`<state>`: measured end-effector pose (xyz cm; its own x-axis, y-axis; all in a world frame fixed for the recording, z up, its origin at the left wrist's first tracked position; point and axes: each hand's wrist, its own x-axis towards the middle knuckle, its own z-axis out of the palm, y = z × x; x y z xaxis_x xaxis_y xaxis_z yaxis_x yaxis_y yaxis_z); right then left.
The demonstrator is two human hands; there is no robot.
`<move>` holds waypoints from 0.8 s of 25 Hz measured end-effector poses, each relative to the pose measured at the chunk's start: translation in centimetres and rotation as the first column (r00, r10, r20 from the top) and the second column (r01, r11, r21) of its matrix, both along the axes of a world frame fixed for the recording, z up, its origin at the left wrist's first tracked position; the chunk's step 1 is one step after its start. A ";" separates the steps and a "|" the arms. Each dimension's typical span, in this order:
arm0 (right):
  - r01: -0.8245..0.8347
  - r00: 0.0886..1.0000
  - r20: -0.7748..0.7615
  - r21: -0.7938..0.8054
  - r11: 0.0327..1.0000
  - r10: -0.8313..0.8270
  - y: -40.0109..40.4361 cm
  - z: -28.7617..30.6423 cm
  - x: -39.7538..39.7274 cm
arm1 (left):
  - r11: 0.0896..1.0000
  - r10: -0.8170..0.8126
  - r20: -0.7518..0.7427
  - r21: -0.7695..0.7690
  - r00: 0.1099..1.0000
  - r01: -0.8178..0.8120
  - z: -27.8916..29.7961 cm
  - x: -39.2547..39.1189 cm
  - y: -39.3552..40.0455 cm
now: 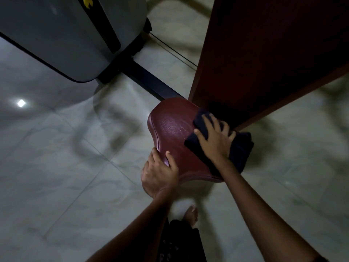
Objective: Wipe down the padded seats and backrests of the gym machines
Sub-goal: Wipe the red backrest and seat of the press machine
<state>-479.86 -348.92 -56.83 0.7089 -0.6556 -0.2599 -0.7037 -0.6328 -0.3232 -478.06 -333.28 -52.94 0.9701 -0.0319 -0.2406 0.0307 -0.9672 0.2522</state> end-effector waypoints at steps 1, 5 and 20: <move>-0.146 0.989 0.025 -0.018 0.989 0.146 0.5 0.2 -0.1 | 1.000 -0.009 0.011 -0.017 1.000 0.009 -0.1 -0.1 0.0; -0.384 0.917 0.117 0.009 0.923 0.380 -4.0 -0.5 -0.2 | 0.996 -0.055 0.087 -0.064 0.995 0.061 -0.4 -0.2 0.2; -0.439 0.896 0.058 -0.041 0.898 0.441 -3.0 -0.8 6.1 | 0.992 -0.096 0.141 -0.069 0.985 0.107 -1.2 0.0 0.7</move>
<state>-473.77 -351.95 -57.67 0.9410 -0.2788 -0.1918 -0.3300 -0.8816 -0.3374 -478.02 -332.57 -54.13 0.9846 -0.1450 -0.0981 -0.1066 -0.9412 0.3205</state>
